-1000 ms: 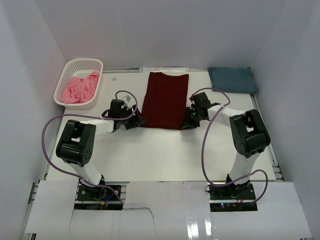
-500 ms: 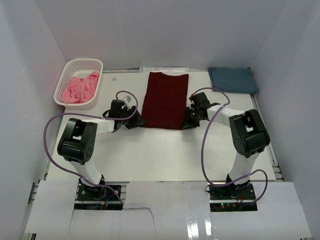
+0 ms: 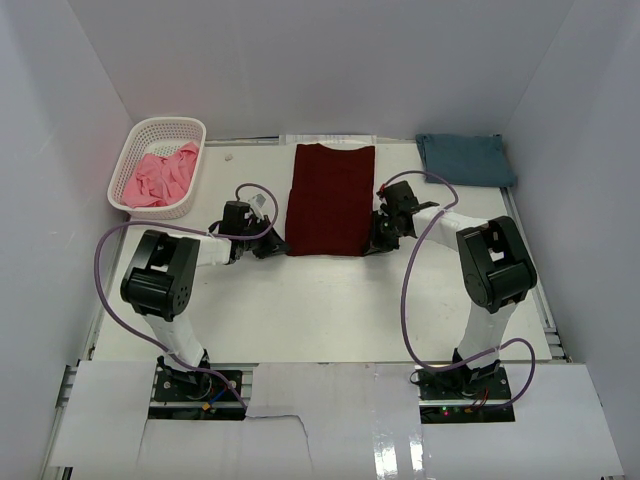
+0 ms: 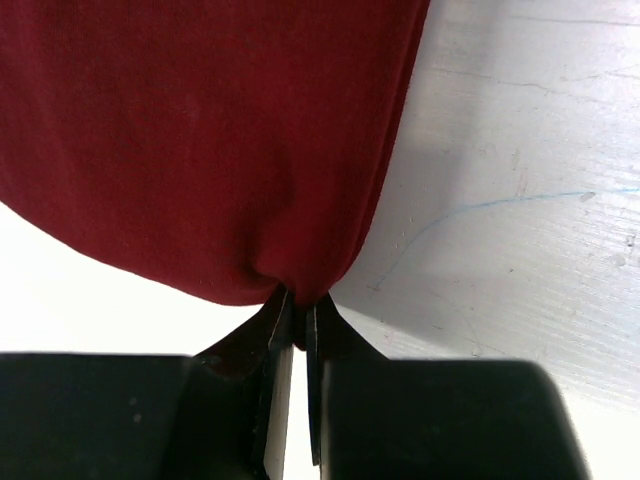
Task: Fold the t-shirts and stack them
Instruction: Grab one side of the 2/3 rectangular tshirt with both arms
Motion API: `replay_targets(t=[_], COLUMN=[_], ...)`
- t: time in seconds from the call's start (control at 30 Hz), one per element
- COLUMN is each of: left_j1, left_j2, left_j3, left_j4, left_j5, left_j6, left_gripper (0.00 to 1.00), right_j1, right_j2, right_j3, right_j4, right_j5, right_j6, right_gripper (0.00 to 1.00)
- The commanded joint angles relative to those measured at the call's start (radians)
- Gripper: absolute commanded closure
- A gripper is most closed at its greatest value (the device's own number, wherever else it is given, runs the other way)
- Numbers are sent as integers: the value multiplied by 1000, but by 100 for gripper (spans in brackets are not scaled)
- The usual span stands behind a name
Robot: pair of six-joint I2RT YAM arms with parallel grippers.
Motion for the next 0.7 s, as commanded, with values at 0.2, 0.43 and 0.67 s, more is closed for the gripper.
replay_targets(t=[0.2,0.43,0.67], left_j1=[-17,-75,-164], left_j2=[-42,-273,-510], left_j3=[-80,-221,-361], left_j4=[-101,-213,-303], left_j5=[60,39,26], left_j6=[35,17,-54], left_gripper=[100,100,100], right_j1=[2,8,69], right_j2=[-27,-136,-356], right_j3=[-18,-159,-351], right_j4=[-44,-91,-135], right_j5=[-5,-32,-65], right_j6=[-66,-104,-75], right_gripper=[92,92,92])
